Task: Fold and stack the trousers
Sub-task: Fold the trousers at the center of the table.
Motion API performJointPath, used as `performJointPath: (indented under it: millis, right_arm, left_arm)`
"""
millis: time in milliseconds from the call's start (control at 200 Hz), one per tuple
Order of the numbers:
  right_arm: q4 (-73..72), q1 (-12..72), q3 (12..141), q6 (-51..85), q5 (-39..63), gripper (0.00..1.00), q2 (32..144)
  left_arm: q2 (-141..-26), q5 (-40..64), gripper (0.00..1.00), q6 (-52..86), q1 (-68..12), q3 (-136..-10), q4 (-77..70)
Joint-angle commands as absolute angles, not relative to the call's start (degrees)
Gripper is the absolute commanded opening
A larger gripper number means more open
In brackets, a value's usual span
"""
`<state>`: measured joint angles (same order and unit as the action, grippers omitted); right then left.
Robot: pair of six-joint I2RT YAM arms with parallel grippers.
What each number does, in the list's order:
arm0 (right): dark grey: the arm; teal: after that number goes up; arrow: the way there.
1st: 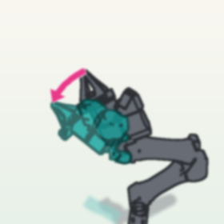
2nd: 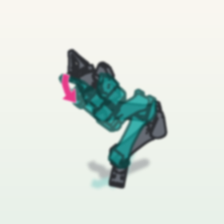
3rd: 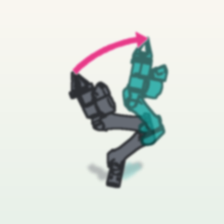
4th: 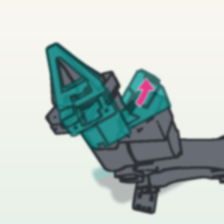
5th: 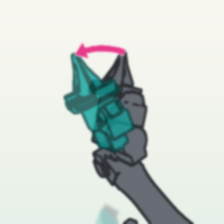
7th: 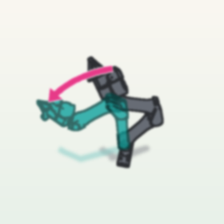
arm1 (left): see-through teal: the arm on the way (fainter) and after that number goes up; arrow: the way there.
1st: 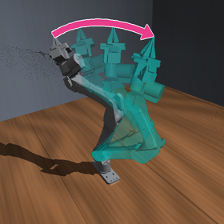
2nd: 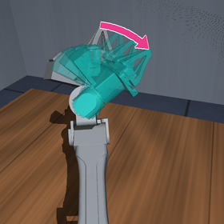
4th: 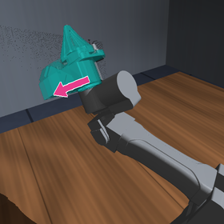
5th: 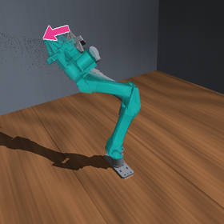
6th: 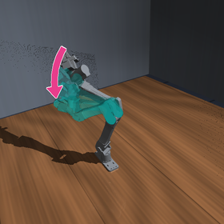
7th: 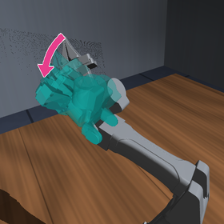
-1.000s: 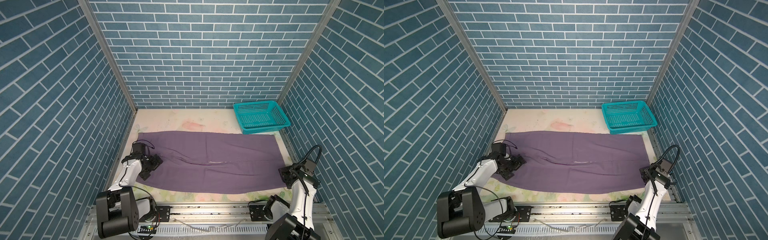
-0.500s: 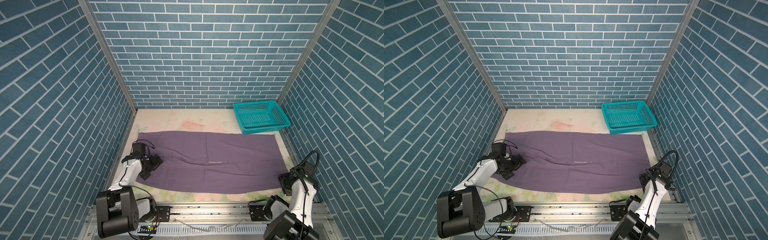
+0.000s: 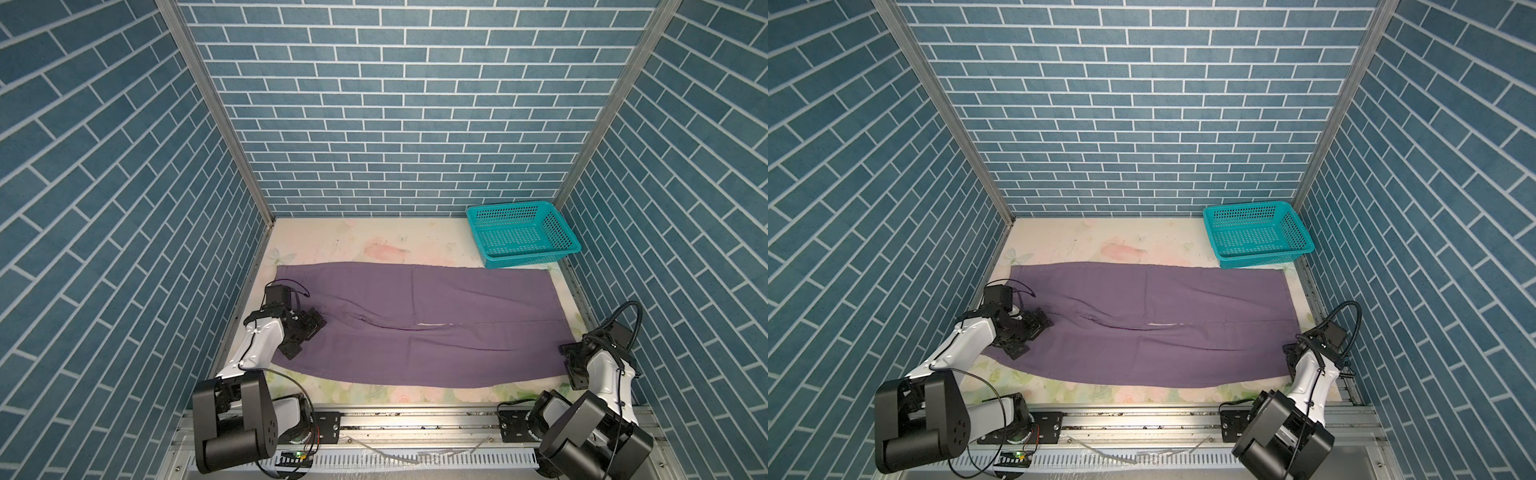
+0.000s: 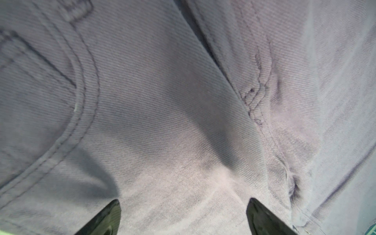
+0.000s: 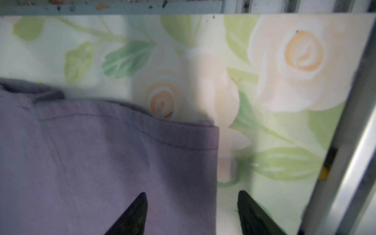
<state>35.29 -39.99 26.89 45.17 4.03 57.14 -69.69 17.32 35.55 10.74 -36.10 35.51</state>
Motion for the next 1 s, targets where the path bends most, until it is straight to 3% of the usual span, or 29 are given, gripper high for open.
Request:
performJointPath:
  millis: [0,65,145,445,625,730,995]
  right_arm:
    - [28.96,-40.17,27.28,46.26,6.66,0.58,60.70]
    - [26.73,-40.17,27.57,45.90,7.72,0.41,62.73]
    - [24.67,-40.17,28.06,45.86,8.89,0.00,64.60]
    - [25.73,-40.17,30.38,45.53,10.99,0.00,61.13]
    - [27.38,-40.17,30.50,44.54,12.18,0.00,56.79]
    - [27.75,-40.17,29.98,43.45,12.56,0.00,55.23]
    - [26.43,-40.27,29.76,42.30,15.72,0.00,57.37]
  left_arm:
    - [-67.89,16.82,0.98,35.77,10.55,-37.59,37.84]
    - [-66.80,16.61,0.97,36.24,10.53,-37.79,38.76]
    - [-64.68,15.41,0.97,36.88,10.54,-37.75,40.58]
    - [-50.06,-0.68,0.99,43.97,10.46,-37.00,56.02]
    - [-48.73,-8.07,0.99,51.11,10.75,-37.36,63.25]
    - [-52.08,-9.66,0.99,51.01,13.20,-36.38,60.60]
    - [-58.70,-2.01,0.99,47.20,24.09,-31.14,45.26]
